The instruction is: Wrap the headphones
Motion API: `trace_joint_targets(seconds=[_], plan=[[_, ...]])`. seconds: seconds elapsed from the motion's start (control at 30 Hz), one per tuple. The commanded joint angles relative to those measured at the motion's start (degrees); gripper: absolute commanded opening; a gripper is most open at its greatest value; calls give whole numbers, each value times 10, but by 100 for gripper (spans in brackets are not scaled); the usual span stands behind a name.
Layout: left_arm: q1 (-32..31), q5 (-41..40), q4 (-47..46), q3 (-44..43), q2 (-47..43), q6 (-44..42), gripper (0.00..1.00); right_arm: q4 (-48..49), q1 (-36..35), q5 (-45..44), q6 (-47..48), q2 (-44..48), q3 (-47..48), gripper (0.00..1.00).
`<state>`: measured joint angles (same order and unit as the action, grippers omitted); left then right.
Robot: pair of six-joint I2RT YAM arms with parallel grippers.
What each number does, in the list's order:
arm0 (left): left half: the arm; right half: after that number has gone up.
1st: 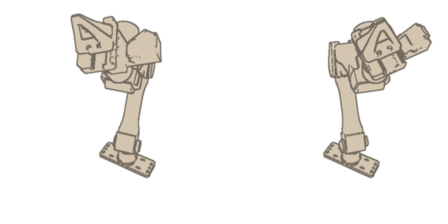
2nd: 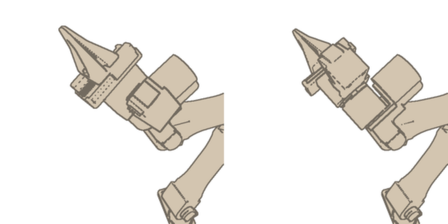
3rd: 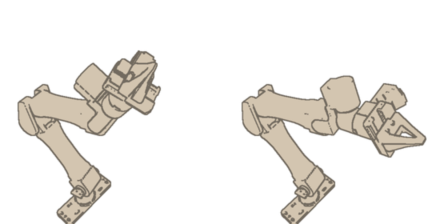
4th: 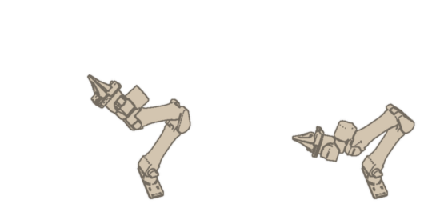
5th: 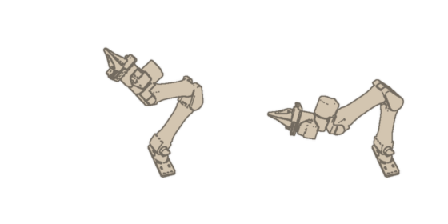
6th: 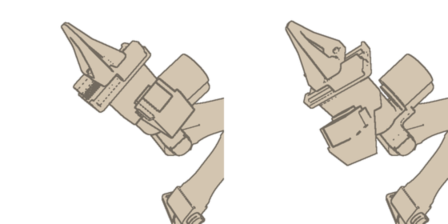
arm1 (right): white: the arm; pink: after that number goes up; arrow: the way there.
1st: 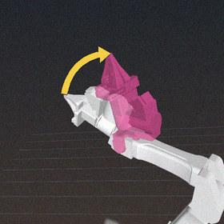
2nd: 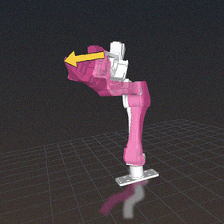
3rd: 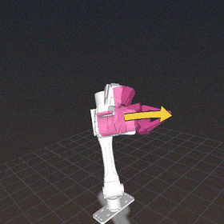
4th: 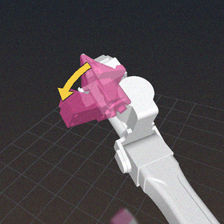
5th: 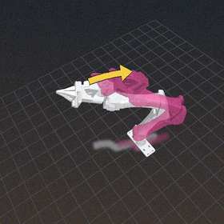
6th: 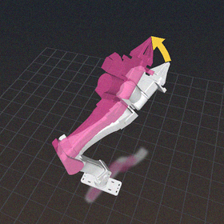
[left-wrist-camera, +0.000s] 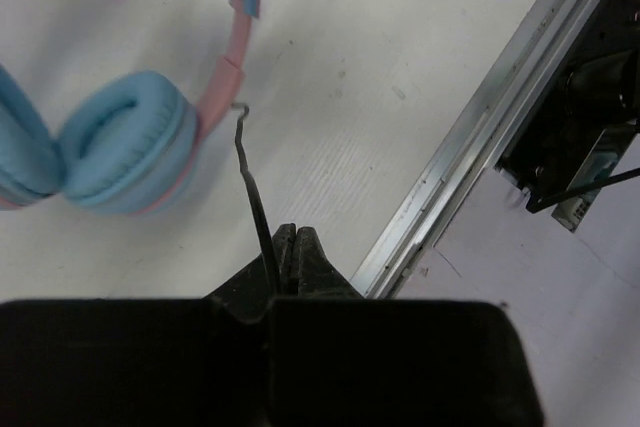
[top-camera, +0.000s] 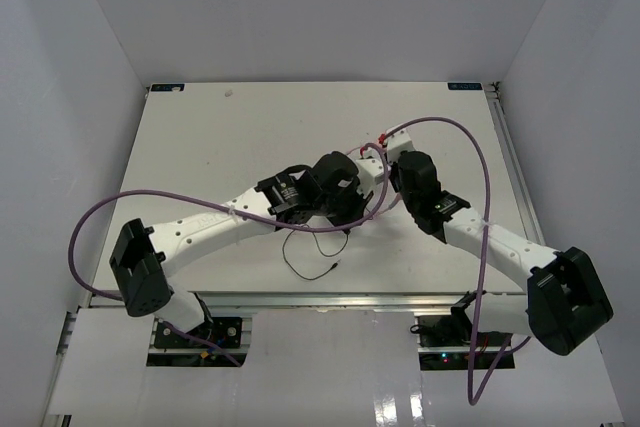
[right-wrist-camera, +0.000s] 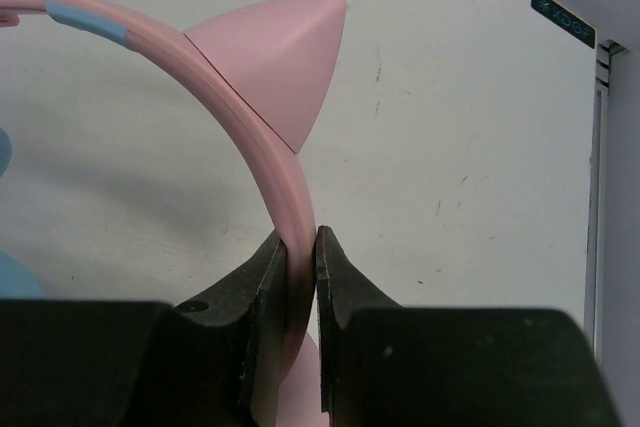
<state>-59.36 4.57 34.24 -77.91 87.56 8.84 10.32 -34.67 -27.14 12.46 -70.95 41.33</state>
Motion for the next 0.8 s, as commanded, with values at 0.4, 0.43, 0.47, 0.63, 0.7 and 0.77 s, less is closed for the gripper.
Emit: trace_joint_targets(seconds=[0.4,0.43,0.47,0.63,0.7,0.77], plan=[[157,-55,56,-13,-65,-138,0,-191,13,522,139,82,53,8],[162,-55,49,-11,-64,-142,0,-199,16,540,136,82,60,8],[166,-56,42,-4,-66,-145,0,-204,24,552,130,83,66,8],[176,-32,-23,78,-113,-154,0,-235,67,634,86,79,103,8],[178,-4,-63,112,-142,-149,0,-242,90,684,55,70,119,8],[178,25,-111,154,-163,-137,3,-244,110,720,22,58,132,8]])
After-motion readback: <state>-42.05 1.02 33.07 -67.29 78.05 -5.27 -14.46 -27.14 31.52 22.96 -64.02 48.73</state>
